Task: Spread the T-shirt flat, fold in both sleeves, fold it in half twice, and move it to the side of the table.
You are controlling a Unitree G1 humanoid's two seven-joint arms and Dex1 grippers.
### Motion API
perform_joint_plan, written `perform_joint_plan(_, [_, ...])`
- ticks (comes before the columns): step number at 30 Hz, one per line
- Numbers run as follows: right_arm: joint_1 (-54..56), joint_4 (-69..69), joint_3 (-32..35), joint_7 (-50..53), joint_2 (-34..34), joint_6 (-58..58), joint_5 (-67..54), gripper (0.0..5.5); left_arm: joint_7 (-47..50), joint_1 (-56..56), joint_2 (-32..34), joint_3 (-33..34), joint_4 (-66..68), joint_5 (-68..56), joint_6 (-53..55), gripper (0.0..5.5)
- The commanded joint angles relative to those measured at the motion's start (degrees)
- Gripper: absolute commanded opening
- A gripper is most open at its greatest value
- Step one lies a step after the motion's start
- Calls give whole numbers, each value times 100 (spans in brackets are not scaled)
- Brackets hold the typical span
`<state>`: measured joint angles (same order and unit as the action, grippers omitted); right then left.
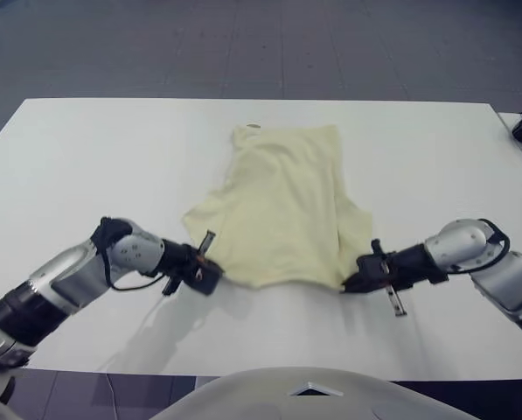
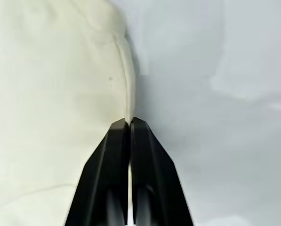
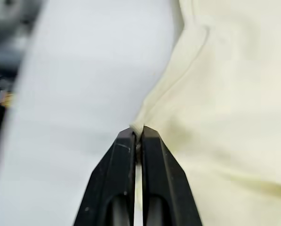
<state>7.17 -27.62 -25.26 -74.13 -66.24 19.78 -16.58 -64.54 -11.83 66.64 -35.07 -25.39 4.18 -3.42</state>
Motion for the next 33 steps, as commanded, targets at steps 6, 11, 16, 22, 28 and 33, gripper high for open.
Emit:
perform_joint_plan(6, [-455, -549, 422, -53, -304, 649, -72, 0, -420, 594, 192, 648, -582, 38, 607, 2])
perform_joint_plan(11, [-839, -947, 684, -244, -544, 860, -391, 0, -490, 886, 93, 818, -746, 5, 780, 2])
perform_joint_plan(16, [-813, -941, 982, -156, -485, 973, -475, 74, -493, 1011, -127, 1088, -878, -399, 1348, 67])
perform_joint_plan(22, [-682, -750, 2025, -324, -686, 1167, -1043, 168, -1053, 1268, 288, 2421, -1160, -2240, 2200, 165])
perform_joint_plan(28, [-533, 266, 2071, 370, -507, 1054, -209, 266, -899, 750, 154, 2971, -253, -2285, 2359, 267])
perform_joint_plan(33, [-228, 1098, 1448, 1191, 209, 620, 824, 347, 59, -352, -1034, 2092, 816, -1207, 2331, 352])
